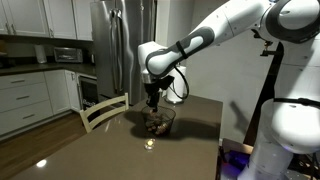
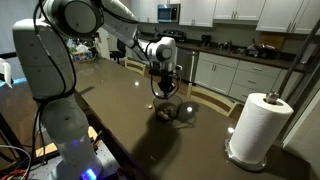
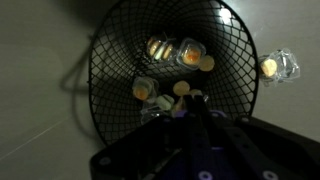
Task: Pick up one candy from the black wire basket and put it on the table.
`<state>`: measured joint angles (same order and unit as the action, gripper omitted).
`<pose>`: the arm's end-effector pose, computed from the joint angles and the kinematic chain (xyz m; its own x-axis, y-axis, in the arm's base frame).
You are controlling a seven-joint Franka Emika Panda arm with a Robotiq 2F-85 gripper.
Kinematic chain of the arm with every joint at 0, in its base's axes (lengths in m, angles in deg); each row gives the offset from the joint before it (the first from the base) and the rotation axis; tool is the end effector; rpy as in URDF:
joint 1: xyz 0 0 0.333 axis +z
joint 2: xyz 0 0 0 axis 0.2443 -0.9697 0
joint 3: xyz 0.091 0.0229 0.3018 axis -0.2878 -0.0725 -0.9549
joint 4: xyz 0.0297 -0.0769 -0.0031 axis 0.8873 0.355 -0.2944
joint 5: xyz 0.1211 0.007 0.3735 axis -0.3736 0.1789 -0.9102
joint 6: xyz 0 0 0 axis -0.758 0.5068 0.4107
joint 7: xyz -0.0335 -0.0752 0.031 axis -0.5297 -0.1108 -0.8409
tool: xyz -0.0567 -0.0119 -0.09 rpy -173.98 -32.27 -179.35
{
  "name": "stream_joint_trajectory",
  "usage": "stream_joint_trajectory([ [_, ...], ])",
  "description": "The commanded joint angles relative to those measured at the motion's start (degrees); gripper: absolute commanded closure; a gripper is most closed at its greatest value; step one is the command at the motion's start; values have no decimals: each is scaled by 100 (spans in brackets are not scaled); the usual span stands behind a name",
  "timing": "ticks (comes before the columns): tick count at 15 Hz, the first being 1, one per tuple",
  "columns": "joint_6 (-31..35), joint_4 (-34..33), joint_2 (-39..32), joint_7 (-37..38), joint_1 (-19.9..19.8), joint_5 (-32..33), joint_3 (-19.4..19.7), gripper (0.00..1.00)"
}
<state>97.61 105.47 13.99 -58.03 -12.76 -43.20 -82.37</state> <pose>0.5385 0.0014 0.3793 0.9887 0.0760 -0.1291 0.0930 -0.9871 0.1306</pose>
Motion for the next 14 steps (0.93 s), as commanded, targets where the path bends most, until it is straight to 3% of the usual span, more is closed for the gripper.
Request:
stream_joint_trajectory([
  [1, -61, 268, 568, 250, 110, 350, -144, 97],
  [7, -25, 449, 1037, 129, 324, 274, -489, 97],
  [14, 86, 551, 871, -188, 739, -110, -871, 97],
])
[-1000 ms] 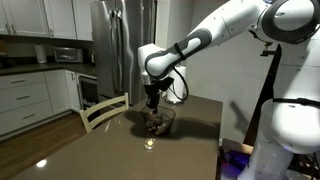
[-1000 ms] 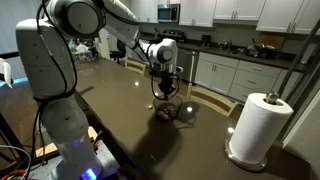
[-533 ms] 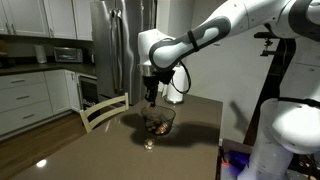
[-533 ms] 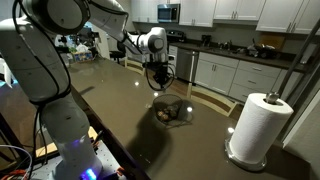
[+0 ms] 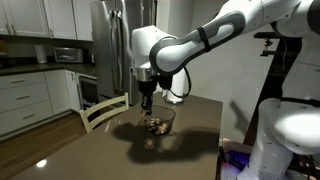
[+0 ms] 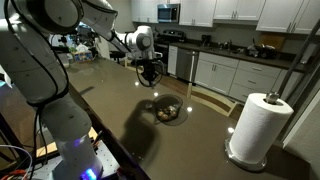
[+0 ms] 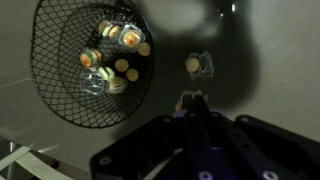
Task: Pick up one candy from the black wire basket and put it on the table.
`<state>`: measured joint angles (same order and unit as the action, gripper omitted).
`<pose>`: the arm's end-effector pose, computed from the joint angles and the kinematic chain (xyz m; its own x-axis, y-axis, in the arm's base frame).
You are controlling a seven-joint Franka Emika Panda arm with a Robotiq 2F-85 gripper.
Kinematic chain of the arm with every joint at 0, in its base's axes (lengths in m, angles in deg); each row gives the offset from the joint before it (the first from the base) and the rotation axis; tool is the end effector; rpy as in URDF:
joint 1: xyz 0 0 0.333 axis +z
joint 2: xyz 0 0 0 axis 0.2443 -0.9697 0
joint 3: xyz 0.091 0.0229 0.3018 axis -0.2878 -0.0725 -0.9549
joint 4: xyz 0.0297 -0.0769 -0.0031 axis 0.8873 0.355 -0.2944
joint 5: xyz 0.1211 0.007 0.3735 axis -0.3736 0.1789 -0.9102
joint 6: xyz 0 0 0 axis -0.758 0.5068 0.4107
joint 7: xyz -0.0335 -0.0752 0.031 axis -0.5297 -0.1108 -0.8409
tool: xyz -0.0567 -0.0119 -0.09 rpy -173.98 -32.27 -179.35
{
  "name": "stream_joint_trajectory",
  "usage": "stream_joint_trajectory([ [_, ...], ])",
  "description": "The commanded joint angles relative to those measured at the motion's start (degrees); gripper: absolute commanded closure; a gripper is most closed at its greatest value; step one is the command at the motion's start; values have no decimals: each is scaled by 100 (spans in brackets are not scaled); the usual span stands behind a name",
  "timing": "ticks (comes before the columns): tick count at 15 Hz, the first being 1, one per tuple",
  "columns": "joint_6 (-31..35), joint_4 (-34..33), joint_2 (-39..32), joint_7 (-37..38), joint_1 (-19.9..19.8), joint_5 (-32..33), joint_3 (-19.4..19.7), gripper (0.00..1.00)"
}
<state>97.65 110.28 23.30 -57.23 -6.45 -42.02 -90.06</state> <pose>0.4914 0.1231 0.4266 0.9496 0.3093 -0.0509 0.3135 -0.9347 0.1674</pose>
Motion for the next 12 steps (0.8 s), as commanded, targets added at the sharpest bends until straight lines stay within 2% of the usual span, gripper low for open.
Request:
stream_joint_trajectory([
  [1, 86, 64, -120, -309, 163, -279, -151, 97],
  [6, 198, -19, -570, -645, 340, -409, -314, 97],
  [12, 267, -115, -1124, -868, 348, -414, -356, 97],
])
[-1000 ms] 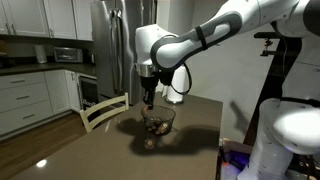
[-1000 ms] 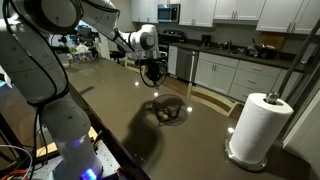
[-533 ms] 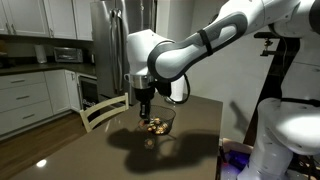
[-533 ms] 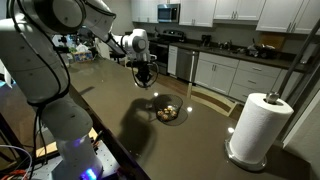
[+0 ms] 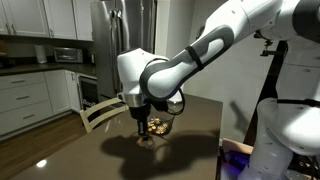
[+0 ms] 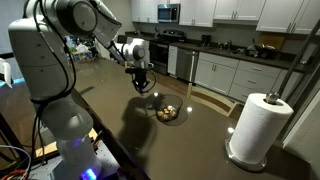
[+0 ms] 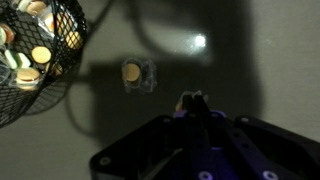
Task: Pick up one candy from the black wire basket and put it on the table.
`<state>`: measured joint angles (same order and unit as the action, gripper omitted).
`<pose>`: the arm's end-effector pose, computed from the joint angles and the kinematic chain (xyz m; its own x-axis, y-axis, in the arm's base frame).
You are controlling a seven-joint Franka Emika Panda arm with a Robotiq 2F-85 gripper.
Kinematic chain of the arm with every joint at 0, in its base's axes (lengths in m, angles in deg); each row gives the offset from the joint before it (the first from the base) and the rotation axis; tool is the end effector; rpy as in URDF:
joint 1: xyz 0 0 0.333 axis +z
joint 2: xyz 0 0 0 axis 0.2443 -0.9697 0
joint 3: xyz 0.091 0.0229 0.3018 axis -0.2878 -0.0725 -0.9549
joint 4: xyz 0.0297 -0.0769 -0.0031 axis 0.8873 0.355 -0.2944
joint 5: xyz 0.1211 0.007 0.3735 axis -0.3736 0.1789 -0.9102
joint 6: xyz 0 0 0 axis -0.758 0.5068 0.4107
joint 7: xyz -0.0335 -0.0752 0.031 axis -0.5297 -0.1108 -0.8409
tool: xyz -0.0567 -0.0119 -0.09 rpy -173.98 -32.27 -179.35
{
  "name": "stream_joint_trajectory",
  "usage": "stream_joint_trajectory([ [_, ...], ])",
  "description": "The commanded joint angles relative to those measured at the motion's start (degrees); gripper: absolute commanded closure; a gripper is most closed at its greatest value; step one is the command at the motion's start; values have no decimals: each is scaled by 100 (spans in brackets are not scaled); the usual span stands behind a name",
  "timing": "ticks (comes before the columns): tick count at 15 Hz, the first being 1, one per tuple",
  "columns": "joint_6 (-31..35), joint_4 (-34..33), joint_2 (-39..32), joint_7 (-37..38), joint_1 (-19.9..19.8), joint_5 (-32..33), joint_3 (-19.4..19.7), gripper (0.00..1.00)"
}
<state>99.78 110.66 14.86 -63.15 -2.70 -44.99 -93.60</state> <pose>0.4806 0.1906 0.3513 0.8500 0.4981 -0.1715 0.5156 -0.8534 0.0768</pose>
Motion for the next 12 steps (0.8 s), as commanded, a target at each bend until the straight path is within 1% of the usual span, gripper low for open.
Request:
stream_joint_trajectory([
  [1, 48, -171, -350, -287, -29, -123, -4, 97],
  [3, 48, -219, -479, -274, -26, -99, -8, 97],
  [4, 46, -240, -518, -253, -20, -93, -15, 89],
  [5, 41, -270, -565, -246, -16, -88, -19, 70],
  [6, 38, -293, -598, -240, -11, -85, -25, 65],
  [12, -25, -316, -594, -63, 42, 6, -67, 26],
])
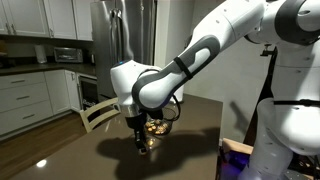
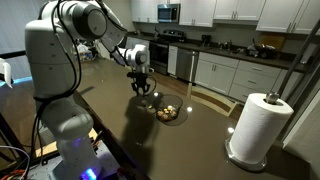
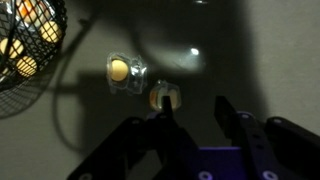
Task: Pick up one candy from the black wire basket and put it on the table.
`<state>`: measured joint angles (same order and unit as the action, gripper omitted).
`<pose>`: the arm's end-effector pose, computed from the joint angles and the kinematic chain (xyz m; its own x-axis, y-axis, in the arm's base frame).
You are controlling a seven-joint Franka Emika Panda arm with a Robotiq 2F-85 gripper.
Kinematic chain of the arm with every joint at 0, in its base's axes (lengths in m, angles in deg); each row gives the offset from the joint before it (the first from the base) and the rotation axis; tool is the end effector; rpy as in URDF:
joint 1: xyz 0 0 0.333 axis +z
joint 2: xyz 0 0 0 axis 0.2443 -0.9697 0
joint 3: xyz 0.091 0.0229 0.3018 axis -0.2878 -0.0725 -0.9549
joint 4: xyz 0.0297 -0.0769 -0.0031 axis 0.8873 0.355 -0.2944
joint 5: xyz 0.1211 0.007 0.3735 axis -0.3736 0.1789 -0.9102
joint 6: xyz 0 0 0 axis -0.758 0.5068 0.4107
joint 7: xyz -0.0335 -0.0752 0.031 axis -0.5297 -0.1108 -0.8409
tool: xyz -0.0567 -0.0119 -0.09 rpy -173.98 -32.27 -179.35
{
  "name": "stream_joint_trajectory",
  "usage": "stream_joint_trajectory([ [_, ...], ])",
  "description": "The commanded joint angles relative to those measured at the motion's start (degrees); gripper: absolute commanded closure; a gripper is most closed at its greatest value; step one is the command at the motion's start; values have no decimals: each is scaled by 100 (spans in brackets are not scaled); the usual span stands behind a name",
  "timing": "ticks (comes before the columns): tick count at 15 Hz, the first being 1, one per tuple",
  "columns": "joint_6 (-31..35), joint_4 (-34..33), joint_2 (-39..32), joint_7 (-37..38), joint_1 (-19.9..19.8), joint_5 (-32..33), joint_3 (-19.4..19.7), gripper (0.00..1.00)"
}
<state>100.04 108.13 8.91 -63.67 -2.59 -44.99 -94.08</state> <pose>0.4917 0.2007 0.3163 0.8291 0.5139 -0.2205 0.5350 -0.8436 0.0458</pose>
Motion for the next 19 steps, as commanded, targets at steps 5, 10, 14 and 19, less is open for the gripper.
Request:
stream_joint_trajectory([
  [5, -10, 44, 114, 62, 60, 38, -51, 1],
  [10, 28, 162, 309, 20, 66, 41, -57, 0],
  [14, 55, 280, 486, 56, 82, 67, -67, 0],
  [19, -14, 159, 378, 4, 70, 9, -69, 0],
])
